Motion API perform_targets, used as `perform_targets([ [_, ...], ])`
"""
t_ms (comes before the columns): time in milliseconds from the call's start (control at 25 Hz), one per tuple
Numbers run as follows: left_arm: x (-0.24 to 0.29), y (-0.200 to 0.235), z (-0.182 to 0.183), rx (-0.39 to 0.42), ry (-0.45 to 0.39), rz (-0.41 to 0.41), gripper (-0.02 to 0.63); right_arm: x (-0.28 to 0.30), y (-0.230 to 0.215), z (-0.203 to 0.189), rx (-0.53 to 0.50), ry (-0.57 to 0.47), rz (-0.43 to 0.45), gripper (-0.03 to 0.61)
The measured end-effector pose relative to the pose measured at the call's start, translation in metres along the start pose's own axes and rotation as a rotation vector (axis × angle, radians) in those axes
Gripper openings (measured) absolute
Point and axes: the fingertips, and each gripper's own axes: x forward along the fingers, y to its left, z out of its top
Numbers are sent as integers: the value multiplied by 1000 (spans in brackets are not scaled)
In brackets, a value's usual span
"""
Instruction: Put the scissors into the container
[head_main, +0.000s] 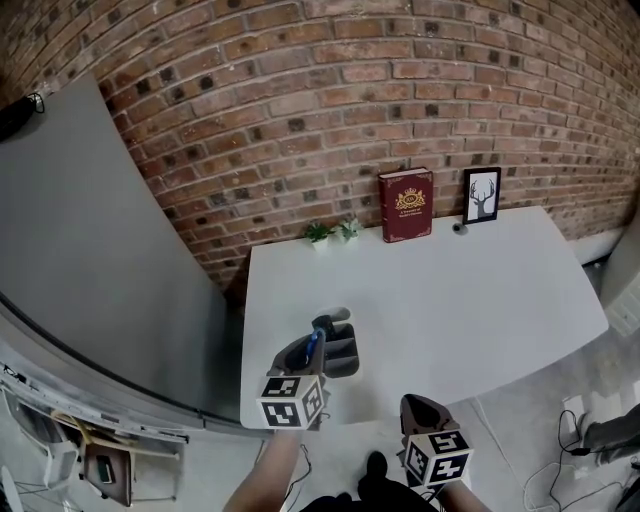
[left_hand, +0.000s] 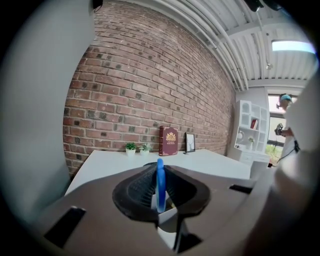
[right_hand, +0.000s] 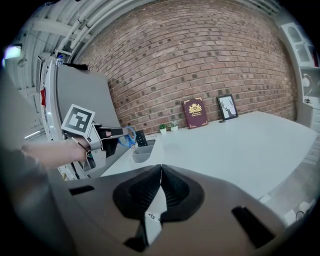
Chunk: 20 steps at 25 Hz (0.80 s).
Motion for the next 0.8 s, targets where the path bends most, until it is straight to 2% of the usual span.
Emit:
perform_targets([
  [800,11,12,-29,-60,63,0,44,-2,3,-9,-2,19,-14,2],
])
